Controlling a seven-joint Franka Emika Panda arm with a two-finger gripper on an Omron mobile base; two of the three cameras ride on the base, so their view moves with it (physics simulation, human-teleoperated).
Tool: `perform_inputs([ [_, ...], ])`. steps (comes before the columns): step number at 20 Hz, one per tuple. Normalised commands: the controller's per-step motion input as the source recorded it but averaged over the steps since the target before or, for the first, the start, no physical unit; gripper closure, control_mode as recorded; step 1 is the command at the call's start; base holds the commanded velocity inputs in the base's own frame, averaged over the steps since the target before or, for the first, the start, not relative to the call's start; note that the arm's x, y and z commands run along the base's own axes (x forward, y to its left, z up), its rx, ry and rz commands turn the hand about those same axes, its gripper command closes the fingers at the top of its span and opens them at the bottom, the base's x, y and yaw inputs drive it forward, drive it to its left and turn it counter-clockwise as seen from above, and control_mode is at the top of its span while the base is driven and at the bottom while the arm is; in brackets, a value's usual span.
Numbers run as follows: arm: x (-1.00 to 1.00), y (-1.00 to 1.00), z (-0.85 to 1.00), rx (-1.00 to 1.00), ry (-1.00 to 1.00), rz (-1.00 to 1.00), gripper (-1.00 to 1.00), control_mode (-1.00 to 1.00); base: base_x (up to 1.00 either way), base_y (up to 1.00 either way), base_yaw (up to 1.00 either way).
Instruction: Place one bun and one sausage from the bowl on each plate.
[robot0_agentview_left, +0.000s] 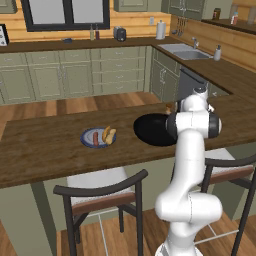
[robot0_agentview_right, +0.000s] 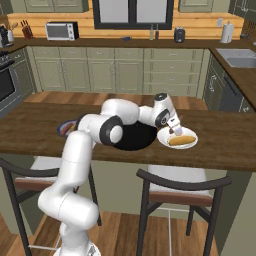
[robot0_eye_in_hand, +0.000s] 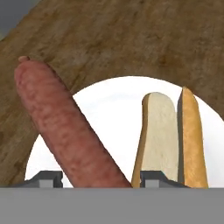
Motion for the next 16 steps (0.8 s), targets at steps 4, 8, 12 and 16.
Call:
perform_inputs([
  [4, 0.16, 0.00, -0.17, 0.19, -0.18, -0.21, 1.00, -1.00, 0.00, 0.00, 0.00],
  [8, 0.32, 0.18, 0.08, 0.10, -0.11, -0.16, -1.00, -1.00, 0.00, 0.00, 0.00],
  [12, 0.17, 0.04, 0.22, 0.08, -0.05, -0.14, -1.00, -1.00, 0.00, 0.00, 0.00],
  [16, 0.01, 0.04, 0.25, 0.06, -0.02, -0.12, -1.00, -1.00, 0.00, 0.00, 0.00],
])
